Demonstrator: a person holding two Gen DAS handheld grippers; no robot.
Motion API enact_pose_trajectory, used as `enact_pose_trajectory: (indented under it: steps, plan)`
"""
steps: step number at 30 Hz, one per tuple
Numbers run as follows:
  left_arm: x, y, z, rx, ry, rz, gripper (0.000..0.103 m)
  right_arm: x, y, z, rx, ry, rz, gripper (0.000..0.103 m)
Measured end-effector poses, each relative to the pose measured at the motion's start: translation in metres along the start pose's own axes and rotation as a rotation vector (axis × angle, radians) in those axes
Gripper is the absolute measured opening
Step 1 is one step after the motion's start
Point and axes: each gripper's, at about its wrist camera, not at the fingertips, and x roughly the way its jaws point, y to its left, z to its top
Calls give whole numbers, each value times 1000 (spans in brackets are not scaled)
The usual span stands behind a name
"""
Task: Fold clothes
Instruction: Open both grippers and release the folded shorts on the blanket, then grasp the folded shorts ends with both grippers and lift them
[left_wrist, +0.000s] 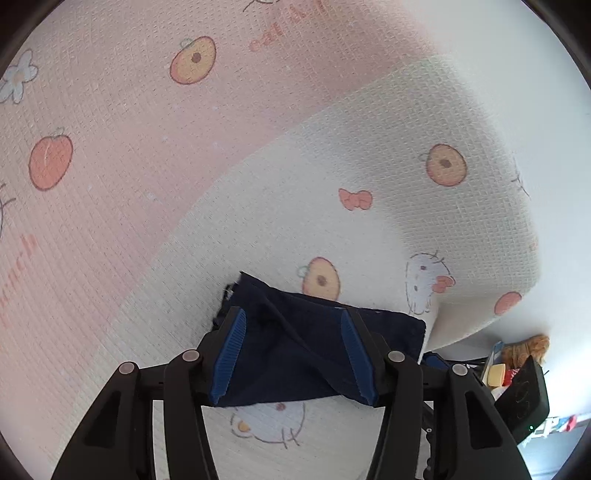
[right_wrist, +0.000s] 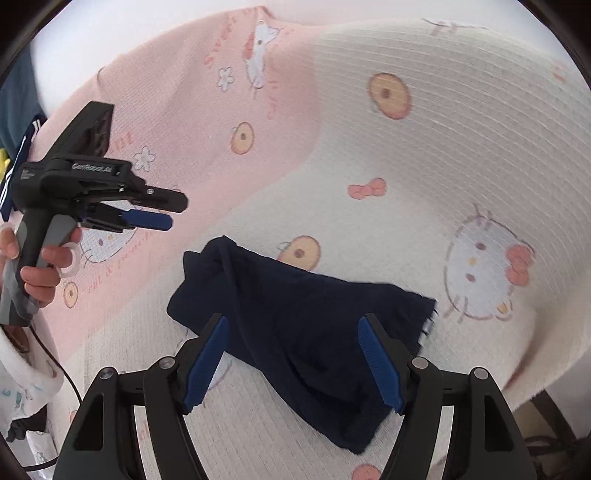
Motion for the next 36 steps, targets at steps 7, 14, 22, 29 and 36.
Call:
enact_pose_trajectory:
  steps: [7,14,22,29,36]
  plan:
    - [3,-10,-28,23,3,39,51,-4,-12,-16,58,14,8,73]
    - [15,-4,-49,-60,20,43,51,-4,-25,-29,138,37,16,73]
    - [39,-16,-72,-69,53,89,51,-1,-39,-49,152,86,-52,73]
    - [56,-55,-90,119,82,198,51,5,-32,-62,-17,130,-134,73]
    - [66,-103,-114,534,62,376,51,12,12,-73,-433,112,-275,73]
